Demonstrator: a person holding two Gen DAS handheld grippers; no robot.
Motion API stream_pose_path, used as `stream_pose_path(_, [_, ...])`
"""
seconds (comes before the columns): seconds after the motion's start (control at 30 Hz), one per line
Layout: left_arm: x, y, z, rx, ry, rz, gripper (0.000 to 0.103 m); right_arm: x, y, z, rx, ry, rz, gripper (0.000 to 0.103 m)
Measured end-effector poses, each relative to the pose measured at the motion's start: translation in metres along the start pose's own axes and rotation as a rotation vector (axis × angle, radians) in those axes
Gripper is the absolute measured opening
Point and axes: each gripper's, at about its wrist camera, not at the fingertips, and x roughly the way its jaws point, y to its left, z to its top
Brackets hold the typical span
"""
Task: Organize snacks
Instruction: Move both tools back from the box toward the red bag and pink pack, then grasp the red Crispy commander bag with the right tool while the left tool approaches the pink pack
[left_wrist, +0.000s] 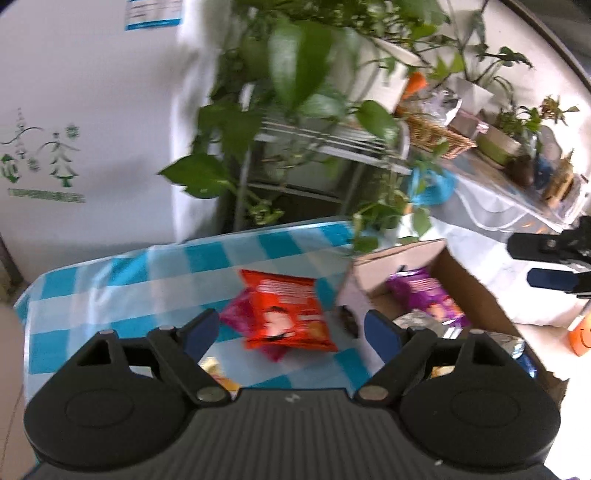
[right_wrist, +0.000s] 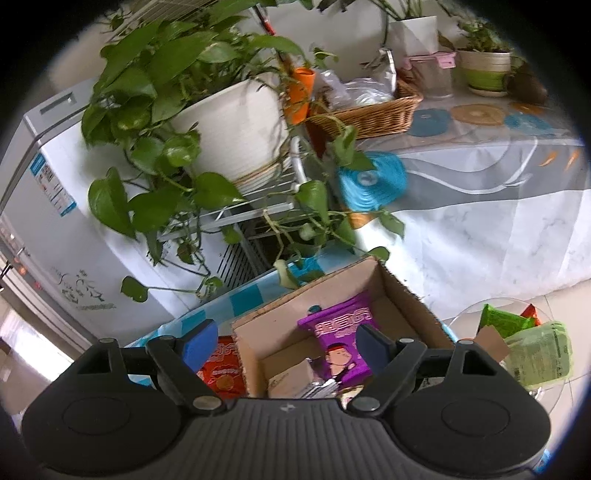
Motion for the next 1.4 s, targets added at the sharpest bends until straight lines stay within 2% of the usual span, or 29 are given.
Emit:
stream_pose_path(0.23, [0.001, 0.034, 0.001, -0.005, 0.041, 0.073, 0.086, 0.012, 0.021, -0.003, -0.022, 0.029, 0.065, 0.087])
stream_pose_path(0.5, [0.008, 0.056, 0.001, 0.014, 0.09, 0.125, 0.086, 0.04, 0.053, -0.012, -0.03, 0.121, 0.173, 0.087])
stream_pose_path(0.77, [0.015, 0.077, 0.008, -0.023, 0.105, 0.194, 0.086, 0.074, 0.086, -0.026, -0.046, 0.203, 0.205, 0.087])
stream_pose_path(0.9, [0.017, 0.085, 0.015, -0.032, 0.1, 0.212, 0.086, 0.096, 0.098, -0.031, -0.059, 0.228, 0.176, 0.087])
stream_pose_path(1.27, [0.016, 0.107, 0.032, -0.129, 0.07, 0.194, 0.086, 0.149, 0.123, -0.049, -0.109, 0.273, 0.044, 0.087])
stream_pose_path(1.4, [0.016, 0.11, 0.034, -0.139, 0.073, 0.184, 0.086, 0.167, 0.135, -0.057, -0.191, 0.278, -0.022, 0.087])
